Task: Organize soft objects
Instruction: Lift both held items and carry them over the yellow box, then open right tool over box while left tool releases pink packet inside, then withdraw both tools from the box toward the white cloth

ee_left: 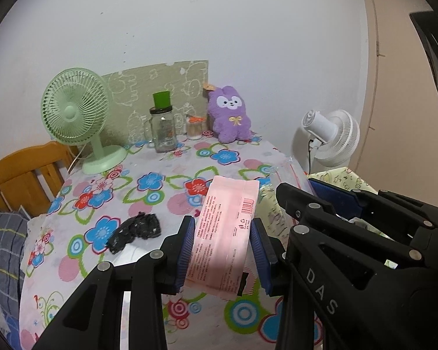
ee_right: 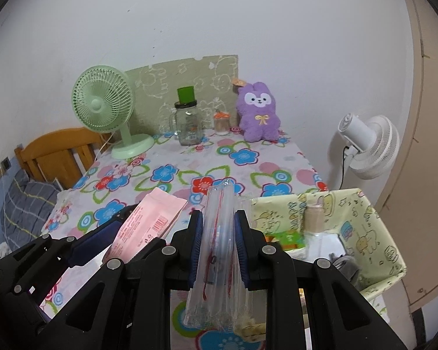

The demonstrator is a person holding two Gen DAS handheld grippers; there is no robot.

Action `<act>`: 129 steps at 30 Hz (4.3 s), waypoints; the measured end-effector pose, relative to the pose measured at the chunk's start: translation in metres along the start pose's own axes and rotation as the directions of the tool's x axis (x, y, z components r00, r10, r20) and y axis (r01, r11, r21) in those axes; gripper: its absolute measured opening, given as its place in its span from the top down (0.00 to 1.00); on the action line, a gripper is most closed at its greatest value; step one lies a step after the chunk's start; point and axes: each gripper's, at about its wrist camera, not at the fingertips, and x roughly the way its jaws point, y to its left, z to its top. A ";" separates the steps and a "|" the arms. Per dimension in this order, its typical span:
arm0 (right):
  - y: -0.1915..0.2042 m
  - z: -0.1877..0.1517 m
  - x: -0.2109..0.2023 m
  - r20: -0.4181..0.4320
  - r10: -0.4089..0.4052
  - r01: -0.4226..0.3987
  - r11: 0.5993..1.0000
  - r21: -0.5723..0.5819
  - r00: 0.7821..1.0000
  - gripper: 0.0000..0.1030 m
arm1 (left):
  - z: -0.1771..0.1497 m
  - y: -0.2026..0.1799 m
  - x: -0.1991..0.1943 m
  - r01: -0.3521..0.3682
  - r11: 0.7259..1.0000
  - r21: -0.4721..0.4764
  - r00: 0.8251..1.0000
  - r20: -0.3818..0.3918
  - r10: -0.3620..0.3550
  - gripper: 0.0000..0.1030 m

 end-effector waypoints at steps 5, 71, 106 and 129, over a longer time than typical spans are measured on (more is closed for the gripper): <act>-0.015 0.004 -0.003 0.006 -0.017 0.017 1.000 0.011 1.000 0.76 | 0.006 -0.013 0.004 0.020 1.000 0.011 1.000 0.006 -0.020 0.62; -0.140 0.001 0.041 -0.067 -0.089 0.098 0.984 0.150 0.994 0.74 | 0.025 -0.108 0.082 0.125 0.986 0.108 0.988 -0.105 -0.114 0.24; -0.087 0.003 0.001 0.000 -0.094 0.094 0.989 0.118 0.996 0.13 | 0.021 -0.065 0.033 0.073 0.994 0.080 0.997 -0.041 -0.070 0.12; -0.026 -0.003 -0.016 0.053 -0.096 0.093 0.994 0.063 0.994 0.03 | 0.005 -0.018 -0.001 0.027 0.997 0.066 1.000 -0.004 -0.027 0.09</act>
